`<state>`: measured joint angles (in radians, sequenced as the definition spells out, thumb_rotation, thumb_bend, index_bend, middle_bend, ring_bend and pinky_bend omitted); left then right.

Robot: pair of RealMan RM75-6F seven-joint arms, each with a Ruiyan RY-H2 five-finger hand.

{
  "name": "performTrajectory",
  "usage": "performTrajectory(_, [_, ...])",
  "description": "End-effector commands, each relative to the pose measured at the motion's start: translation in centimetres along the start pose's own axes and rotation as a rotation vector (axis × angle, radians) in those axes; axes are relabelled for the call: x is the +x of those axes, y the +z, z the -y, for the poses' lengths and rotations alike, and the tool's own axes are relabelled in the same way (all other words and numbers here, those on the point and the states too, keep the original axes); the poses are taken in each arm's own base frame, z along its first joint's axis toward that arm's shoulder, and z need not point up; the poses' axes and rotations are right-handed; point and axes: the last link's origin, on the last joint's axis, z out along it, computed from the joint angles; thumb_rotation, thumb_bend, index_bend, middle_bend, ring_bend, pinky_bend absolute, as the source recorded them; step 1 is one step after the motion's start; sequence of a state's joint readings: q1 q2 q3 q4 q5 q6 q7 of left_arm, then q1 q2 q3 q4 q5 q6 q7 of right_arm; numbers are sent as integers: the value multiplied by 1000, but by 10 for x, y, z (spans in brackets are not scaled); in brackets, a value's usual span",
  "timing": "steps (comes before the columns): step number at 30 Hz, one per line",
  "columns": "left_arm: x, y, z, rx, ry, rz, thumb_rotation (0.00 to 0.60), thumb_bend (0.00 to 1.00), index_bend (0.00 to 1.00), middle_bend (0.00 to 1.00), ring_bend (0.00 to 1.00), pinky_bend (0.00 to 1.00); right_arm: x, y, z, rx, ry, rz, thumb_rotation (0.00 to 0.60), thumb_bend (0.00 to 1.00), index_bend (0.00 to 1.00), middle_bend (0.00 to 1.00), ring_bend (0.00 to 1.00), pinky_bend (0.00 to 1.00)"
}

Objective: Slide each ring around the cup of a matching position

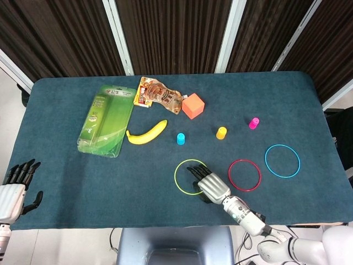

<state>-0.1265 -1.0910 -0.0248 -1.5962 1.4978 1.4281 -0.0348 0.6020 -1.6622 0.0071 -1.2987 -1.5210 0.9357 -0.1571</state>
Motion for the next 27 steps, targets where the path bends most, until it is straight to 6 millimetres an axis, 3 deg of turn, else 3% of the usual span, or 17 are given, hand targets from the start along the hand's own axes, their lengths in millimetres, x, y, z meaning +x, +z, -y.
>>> performTrajectory(1, [0,1,0,-1,0,0,600,440,0,0,0,7,0,0,0,0,0,-1,600,450,660,20,0,0])
performTrajectory(27, [0,3,1,1,-2,-5,600,439,0,0,0,9,1,1,1,0,13,-17,600,524,837,88,0,0])
